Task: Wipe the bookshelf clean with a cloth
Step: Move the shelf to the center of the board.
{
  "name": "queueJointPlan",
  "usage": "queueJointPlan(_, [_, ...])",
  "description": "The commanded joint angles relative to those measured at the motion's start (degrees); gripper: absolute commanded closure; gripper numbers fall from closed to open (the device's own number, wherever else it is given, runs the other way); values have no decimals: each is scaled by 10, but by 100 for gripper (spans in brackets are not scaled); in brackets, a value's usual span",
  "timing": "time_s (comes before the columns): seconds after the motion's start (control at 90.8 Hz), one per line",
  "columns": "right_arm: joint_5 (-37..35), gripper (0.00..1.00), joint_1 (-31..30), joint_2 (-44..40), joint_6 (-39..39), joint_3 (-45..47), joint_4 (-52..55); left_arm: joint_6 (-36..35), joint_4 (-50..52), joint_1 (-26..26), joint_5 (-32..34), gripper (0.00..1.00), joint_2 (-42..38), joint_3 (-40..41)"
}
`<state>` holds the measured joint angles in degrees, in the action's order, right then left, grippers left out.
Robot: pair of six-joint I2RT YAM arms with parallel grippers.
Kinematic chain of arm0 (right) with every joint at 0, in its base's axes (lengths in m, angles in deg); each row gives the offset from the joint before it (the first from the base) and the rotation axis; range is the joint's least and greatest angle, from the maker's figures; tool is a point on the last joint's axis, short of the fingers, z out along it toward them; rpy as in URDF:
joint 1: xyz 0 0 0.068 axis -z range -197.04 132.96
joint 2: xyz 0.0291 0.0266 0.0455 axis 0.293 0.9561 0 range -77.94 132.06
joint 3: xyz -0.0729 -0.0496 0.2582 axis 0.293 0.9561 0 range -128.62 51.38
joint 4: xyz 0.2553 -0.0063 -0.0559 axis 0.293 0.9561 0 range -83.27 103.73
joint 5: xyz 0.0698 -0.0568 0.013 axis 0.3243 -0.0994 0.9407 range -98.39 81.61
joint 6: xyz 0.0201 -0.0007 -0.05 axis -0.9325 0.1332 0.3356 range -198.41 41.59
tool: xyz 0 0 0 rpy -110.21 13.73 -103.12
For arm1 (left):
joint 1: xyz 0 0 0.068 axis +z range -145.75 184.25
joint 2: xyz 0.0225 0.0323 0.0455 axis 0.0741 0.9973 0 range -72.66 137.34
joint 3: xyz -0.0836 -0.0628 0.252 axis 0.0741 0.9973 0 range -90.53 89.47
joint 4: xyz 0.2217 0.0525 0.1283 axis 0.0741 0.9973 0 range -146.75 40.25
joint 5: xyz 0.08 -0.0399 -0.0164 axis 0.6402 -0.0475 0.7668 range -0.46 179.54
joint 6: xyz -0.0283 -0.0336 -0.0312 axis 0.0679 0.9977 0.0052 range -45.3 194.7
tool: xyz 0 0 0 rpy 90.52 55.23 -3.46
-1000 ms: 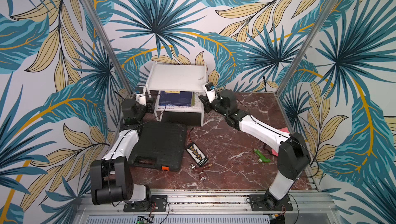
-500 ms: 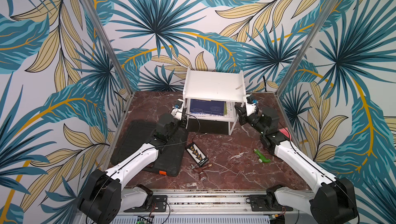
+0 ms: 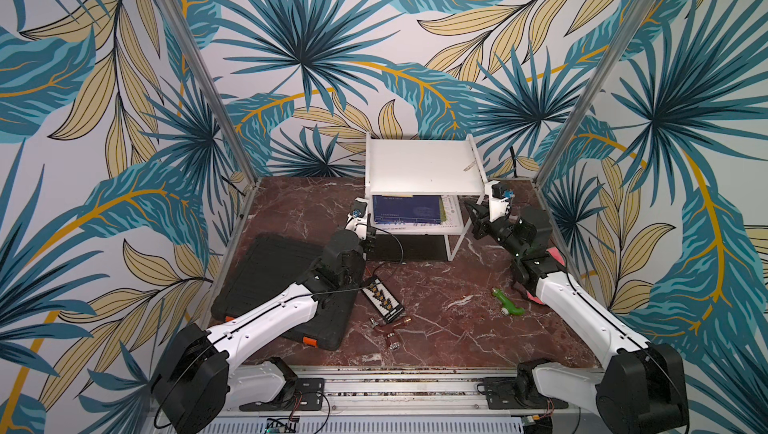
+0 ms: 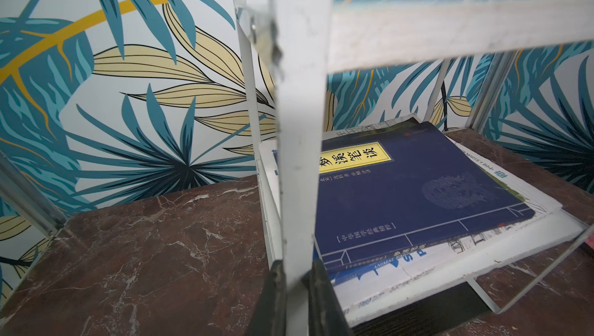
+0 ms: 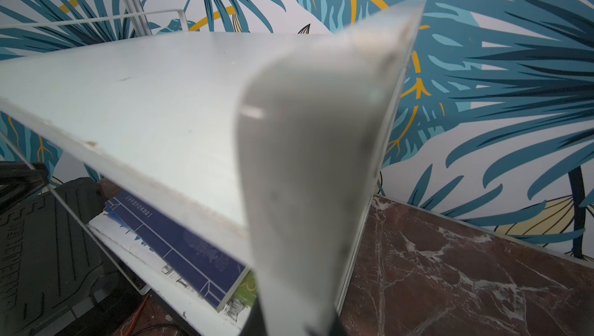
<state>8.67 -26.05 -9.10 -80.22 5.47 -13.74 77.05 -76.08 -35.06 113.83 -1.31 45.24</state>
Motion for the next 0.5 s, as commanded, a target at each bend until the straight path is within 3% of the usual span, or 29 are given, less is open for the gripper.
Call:
queueJointPlan(0.0, [-56, 80, 18, -22, -50, 42, 151, 10, 8, -20, -74, 98, 41, -16])
queueJointPlan(0.121, [-65, 75, 18, -55, -61, 65, 174, 26, -15, -20, -93, 100, 81, -16])
queueJointPlan(0.341, [-91, 76, 19, 25, -96, 27, 147, 43, -66, -20, -48, 100, 111, -15])
queueJointPlan(0.408, [-112, 66, 19, 1, -111, 30, 156, 36, -58, -20, -49, 99, 104, -20])
queueJointPlan(0.485, [-155, 39, 19, -58, -128, 48, 204, 27, -44, -20, -60, 79, 87, -17])
